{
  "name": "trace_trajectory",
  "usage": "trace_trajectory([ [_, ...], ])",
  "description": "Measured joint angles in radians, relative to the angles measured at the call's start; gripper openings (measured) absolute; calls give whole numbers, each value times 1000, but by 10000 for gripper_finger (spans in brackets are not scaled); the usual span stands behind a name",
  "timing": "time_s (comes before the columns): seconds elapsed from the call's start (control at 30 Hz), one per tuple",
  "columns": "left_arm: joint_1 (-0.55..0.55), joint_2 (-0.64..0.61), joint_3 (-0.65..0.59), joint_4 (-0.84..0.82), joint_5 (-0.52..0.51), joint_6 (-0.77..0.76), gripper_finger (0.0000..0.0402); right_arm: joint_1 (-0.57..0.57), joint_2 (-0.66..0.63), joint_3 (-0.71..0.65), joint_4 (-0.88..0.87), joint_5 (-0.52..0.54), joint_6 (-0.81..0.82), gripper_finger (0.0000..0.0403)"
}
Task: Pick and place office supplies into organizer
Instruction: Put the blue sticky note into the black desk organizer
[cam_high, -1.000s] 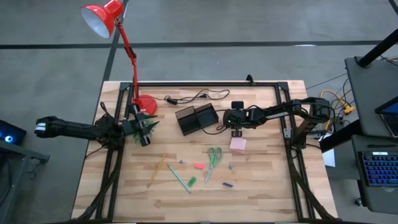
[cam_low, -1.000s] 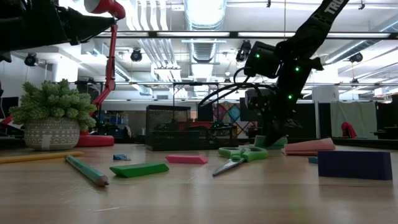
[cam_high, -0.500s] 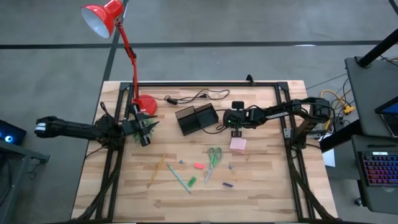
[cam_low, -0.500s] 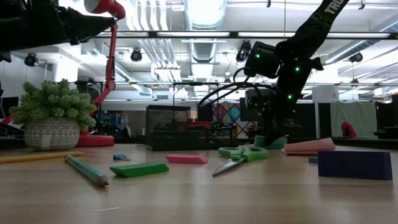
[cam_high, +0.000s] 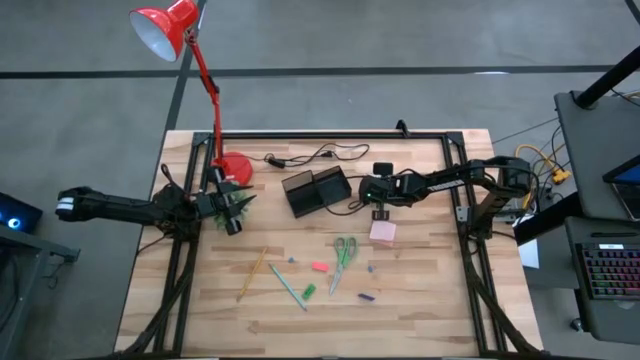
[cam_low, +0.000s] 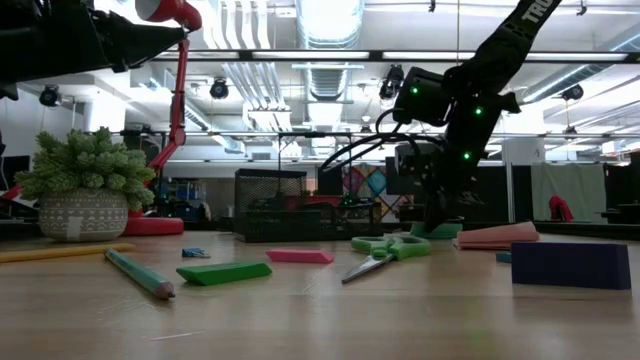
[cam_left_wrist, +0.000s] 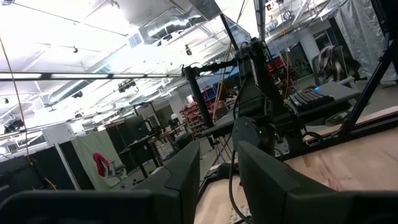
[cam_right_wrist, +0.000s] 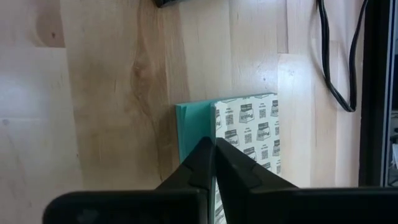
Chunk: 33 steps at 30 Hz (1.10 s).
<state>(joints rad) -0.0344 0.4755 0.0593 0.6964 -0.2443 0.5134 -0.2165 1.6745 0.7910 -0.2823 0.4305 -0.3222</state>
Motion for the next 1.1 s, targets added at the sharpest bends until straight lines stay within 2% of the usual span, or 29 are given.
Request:
trace_trajectory([
  [0.63,0,2,0,-1,0,0,96,0,-31,5,-44,0,11,9],
  [1.1,0,2,0,0,0,0,96,32,-262,5,-65,-2,10,9],
])
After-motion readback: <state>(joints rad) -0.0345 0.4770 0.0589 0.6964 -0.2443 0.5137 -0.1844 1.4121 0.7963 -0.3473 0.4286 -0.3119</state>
